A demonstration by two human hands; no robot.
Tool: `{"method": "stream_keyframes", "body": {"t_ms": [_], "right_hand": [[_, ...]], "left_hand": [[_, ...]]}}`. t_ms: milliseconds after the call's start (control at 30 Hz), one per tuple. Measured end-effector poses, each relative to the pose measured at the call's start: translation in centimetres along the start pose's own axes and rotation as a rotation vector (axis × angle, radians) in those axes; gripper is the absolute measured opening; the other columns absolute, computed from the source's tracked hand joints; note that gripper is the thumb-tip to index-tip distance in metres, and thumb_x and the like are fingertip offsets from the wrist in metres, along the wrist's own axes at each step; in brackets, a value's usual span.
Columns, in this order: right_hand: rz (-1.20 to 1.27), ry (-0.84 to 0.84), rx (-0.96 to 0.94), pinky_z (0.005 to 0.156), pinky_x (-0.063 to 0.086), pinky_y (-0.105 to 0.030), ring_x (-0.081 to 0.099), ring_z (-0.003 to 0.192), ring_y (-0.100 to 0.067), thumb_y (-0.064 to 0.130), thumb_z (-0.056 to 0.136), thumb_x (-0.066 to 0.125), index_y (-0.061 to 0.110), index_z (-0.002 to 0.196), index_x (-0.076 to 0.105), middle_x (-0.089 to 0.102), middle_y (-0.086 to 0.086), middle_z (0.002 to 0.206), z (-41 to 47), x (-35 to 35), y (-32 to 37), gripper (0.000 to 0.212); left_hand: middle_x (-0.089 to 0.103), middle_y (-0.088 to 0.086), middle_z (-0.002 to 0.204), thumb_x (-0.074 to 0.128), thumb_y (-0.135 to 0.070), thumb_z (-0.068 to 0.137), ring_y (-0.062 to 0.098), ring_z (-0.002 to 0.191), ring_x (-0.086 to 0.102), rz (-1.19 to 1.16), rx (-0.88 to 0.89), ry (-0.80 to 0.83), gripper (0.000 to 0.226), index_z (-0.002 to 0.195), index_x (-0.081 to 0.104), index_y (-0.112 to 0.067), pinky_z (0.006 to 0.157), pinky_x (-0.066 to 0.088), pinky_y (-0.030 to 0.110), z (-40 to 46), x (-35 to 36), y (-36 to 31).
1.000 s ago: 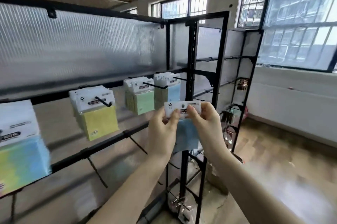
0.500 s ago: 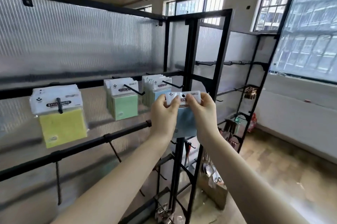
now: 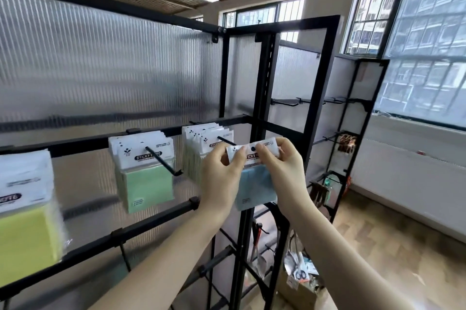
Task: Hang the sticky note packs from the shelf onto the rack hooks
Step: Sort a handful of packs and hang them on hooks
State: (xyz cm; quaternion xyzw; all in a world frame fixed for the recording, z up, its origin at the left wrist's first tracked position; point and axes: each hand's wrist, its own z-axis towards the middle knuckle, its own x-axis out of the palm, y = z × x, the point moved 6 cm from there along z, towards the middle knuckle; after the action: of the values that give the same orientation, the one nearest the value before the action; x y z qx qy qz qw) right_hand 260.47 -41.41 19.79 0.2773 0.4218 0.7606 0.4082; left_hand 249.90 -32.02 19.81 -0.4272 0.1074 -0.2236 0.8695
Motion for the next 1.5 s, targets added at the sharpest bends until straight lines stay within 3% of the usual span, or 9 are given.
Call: {"method": "stream_keyframes", "body": {"t_ms": [100,233,400,667,800,933,1067,1333,1500], "right_hand": [[0.052,0.055,0.012,0.063,0.051,-0.024,0.062,0.068,-0.014,0.021,0.088,0.068,0.009,0.092,0.060,0.066,-0.005,0.077,0.4,0.0,-0.8,0.015],[0.100,0.129,-0.006,0.063,0.049,-0.020,0.060,0.068,-0.013,0.027,0.085,0.068,0.011,0.089,0.063,0.064,-0.003,0.075,0.8,0.1,-1.3,0.018],[0.176,0.253,0.043,0.062,0.046,-0.022,0.058,0.067,-0.015,0.032,0.080,0.067,0.010,0.086,0.063,0.062,-0.002,0.072,1.8,0.5,-2.6,0.023],[0.129,0.279,-0.012,0.075,0.048,-0.017,0.062,0.082,-0.008,0.017,0.086,0.070,0.013,0.095,0.059,0.067,0.001,0.088,4.5,2.5,-5.1,0.015],[0.063,0.295,0.022,0.073,0.047,-0.011,0.059,0.083,-0.003,0.016,0.085,0.071,0.016,0.102,0.056,0.062,0.000,0.095,5.7,3.3,-7.4,0.023],[0.006,0.341,0.074,0.057,0.041,-0.002,0.055,0.067,0.015,0.019,0.086,0.070,0.024,0.094,0.053,0.059,0.008,0.087,6.4,4.5,-9.3,0.019],[-0.043,0.371,0.086,0.060,0.041,-0.008,0.055,0.076,0.002,0.031,0.089,0.065,0.024,0.093,0.052,0.059,0.009,0.087,6.8,5.5,-10.0,0.015],[-0.085,0.418,0.142,0.061,0.039,-0.021,0.055,0.077,-0.010,0.040,0.093,0.056,0.018,0.095,0.053,0.058,0.004,0.086,5.9,5.5,-10.5,0.022],[-0.189,0.457,0.319,0.054,0.038,-0.025,0.055,0.069,-0.014,0.039,0.098,0.047,0.011,0.095,0.051,0.059,-0.002,0.085,3.2,3.5,-13.3,0.029]], "left_hand": [[0.038,-0.008,0.053,0.061,-0.027,0.092,0.003,0.051,0.033,0.022,0.039,0.024,0.039,0.062,0.040,-0.013,0.051,0.030,0.013,0.1,0.1,0.5],[0.043,0.013,0.064,0.059,-0.030,0.092,0.019,0.058,0.037,0.028,0.093,0.037,0.037,0.074,0.048,0.001,0.054,0.030,0.019,0.3,0.4,0.8],[0.056,-0.004,0.068,0.060,-0.025,0.092,0.006,0.060,0.051,0.054,0.112,0.052,0.015,0.081,0.059,-0.014,0.058,0.040,0.014,0.1,0.8,0.7],[0.052,0.001,0.090,0.068,-0.022,0.085,0.010,0.085,0.050,0.257,0.098,-0.266,0.024,0.098,0.051,-0.011,0.077,0.038,0.011,0.3,-1.4,2.2],[0.053,0.010,0.094,0.066,-0.024,0.087,0.020,0.084,0.052,0.267,0.023,-0.316,0.025,0.098,0.049,-0.010,0.079,0.043,0.025,1.3,-2.0,4.0],[0.057,0.005,0.089,0.068,-0.029,0.085,0.017,0.079,0.054,0.333,-0.067,-0.370,0.025,0.093,0.048,-0.015,0.070,0.042,0.022,1.9,-2.7,6.1],[0.058,-0.009,0.077,0.067,-0.039,0.084,0.012,0.073,0.056,0.375,-0.149,-0.411,0.024,0.082,0.046,-0.026,0.061,0.041,0.023,2.1,-2.9,7.5],[0.052,-0.009,0.072,0.068,-0.035,0.085,0.001,0.064,0.048,0.485,-0.237,-0.454,0.029,0.082,0.048,-0.015,0.052,0.035,0.010,0.6,-3.3,7.3],[0.062,-0.003,0.086,0.056,-0.042,0.091,0.014,0.079,0.060,0.559,-0.401,-0.317,0.030,0.095,0.054,-0.012,0.064,0.045,0.022,-4.6,-4.1,8.0]]}}
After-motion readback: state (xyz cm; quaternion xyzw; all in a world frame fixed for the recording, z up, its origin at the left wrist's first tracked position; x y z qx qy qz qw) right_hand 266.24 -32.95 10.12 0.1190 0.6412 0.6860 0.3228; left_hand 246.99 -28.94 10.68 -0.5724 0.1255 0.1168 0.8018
